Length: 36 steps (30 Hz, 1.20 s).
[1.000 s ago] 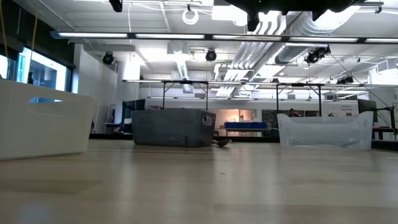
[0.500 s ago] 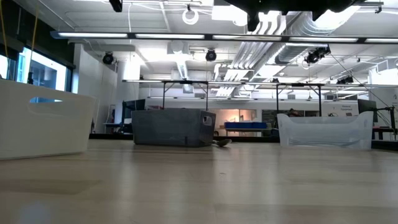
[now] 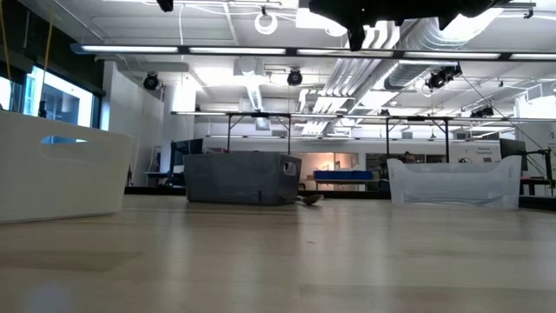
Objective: Sort silverware by color (type)
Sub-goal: Put the purple spoon into the black bin
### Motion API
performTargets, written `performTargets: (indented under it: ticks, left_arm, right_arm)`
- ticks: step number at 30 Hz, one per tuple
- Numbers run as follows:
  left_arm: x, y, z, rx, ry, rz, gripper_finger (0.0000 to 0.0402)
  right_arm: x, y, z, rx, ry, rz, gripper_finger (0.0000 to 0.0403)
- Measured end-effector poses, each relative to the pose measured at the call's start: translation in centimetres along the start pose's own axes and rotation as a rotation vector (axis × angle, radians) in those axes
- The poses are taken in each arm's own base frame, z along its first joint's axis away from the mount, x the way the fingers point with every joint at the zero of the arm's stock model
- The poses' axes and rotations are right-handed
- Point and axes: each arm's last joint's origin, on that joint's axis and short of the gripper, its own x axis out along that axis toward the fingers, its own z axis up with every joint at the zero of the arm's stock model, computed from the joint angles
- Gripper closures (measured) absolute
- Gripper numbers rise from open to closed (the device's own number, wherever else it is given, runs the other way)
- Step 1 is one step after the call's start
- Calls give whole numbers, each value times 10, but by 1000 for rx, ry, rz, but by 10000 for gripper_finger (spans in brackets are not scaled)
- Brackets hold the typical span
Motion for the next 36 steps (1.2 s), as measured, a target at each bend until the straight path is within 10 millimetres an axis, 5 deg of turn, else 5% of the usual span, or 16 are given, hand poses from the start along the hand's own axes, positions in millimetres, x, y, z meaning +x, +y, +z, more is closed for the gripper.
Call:
performTargets:
  ticks: [9, 16, 22, 27, 36]
  left_arm:
    - [0, 0, 0, -23, -1, -6, 401]
    - [0, -2, 9, -41, -91, -20, 401]
    - [-1, -2, 15, -37, -156, -16, 401]
    - [-1, -1, 15, -43, -159, 31, 401]
    - [-1, -1, 15, -43, -158, 32, 401]
  right_arm:
    - [0, -1, 4, 110, -38, -9, 403]
    - [16, -20, 25, 196, 73, -183, 402]
    - [30, -72, 43, 88, 257, -307, 402]
    - [32, -123, 49, 191, 372, -278, 402]
    - [54, -184, 5, 455, 567, -413, 382]
